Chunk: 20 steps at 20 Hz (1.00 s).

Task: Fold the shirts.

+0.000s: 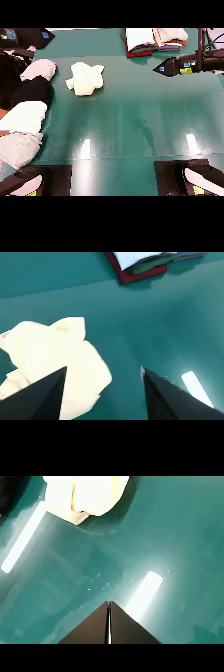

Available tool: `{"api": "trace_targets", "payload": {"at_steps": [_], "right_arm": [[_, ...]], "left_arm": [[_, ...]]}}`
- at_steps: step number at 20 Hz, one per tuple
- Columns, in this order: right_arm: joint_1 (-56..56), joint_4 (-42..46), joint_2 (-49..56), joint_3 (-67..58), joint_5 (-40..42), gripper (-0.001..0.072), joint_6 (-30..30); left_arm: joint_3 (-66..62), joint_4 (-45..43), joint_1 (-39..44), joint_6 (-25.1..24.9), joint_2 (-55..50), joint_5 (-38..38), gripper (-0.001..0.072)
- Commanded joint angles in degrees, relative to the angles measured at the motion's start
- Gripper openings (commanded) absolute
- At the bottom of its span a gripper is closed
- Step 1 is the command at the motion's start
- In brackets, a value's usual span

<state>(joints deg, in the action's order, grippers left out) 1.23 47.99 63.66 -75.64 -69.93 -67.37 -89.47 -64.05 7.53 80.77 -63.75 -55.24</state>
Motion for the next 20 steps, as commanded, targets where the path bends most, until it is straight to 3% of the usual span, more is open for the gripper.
{"api": "trace_targets", "payload": {"at_steps": [1,9,16,17,18,19,20], "right_arm": [[0.0,0.0,0.0,0.0,3.3,0.0014,0.0],[0.0,-0.4,0.0,0.0,5.9,0.0014,0.0],[0.0,-0.4,0.0,0.0,5.8,0.0014,0.0],[0.0,-0.4,0.0,0.0,5.6,0.0014,0.0],[0.0,-0.5,0.0,0.0,5.4,0.0014,0.0],[0.0,-0.5,0.0,0.0,5.2,0.0014,0.0],[0.0,-0.5,0.0,0.0,5.0,0.0014,-0.1]], "left_arm": [[0.0,-0.8,0.0,-1.3,-6.6,-0.8,0.0558],[0.0,6.2,0.1,3.2,-34.1,-1.4,0.0558],[0.0,5.0,6.4,1.0,-38.6,9.3,0.0556],[0.0,4.1,6.8,1.0,-38.6,9.5,0.0445],[-0.1,4.1,6.8,1.0,-38.6,8.9,0.0202],[-0.7,3.9,6.6,0.9,-38.6,7.1,0.0029],[-1.6,3.8,6.4,1.2,-38.3,5.8,0.0025]]}}
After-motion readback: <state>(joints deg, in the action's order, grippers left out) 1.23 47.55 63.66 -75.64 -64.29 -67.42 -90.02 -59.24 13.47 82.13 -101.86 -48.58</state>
